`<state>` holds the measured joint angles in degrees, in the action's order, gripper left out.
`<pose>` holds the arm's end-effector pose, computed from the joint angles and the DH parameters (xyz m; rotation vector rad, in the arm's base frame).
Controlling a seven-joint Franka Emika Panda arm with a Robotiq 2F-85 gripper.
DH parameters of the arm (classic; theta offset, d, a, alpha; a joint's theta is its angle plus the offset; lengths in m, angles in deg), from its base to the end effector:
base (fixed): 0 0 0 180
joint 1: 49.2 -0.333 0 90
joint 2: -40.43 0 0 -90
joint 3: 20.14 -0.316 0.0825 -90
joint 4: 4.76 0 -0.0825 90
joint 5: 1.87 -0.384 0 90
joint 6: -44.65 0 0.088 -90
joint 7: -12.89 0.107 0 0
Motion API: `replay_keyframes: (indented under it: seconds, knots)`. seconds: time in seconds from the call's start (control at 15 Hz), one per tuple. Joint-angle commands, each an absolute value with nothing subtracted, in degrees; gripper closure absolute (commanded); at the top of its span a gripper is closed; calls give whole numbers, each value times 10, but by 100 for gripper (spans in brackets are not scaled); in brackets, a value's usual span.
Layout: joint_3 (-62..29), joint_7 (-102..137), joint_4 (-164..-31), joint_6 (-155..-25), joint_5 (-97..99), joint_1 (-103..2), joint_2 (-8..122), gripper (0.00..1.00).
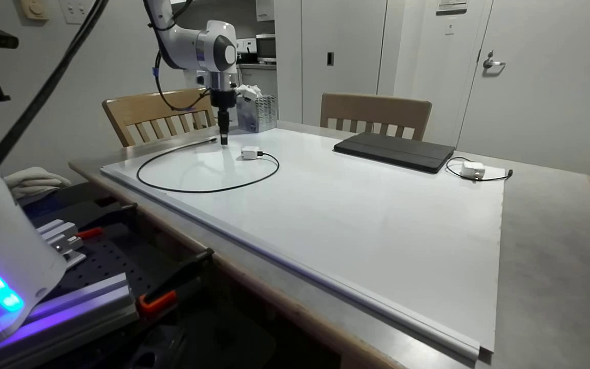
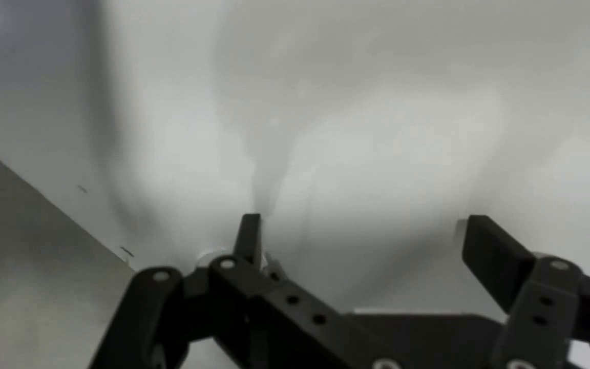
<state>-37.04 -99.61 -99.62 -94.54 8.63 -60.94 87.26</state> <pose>0.6054 0.3063 0.1472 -0.9456 -2.9185 -0.0951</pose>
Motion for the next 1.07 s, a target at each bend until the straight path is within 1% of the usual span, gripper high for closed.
replay_keyframes:
  seconds: [0.0, 0.47, 0.8, 1.0]
  knots:
    - [-354, -917, -1000, -944, 77, -618, 860, 0]
    - [-350, -780, -1026, -957, 82, -612, 839, 0]
    - [-327, -644, -1043, -958, 93, -620, 823, 0]
    - [-337, -661, -1069, -964, 119, -604, 809, 0]
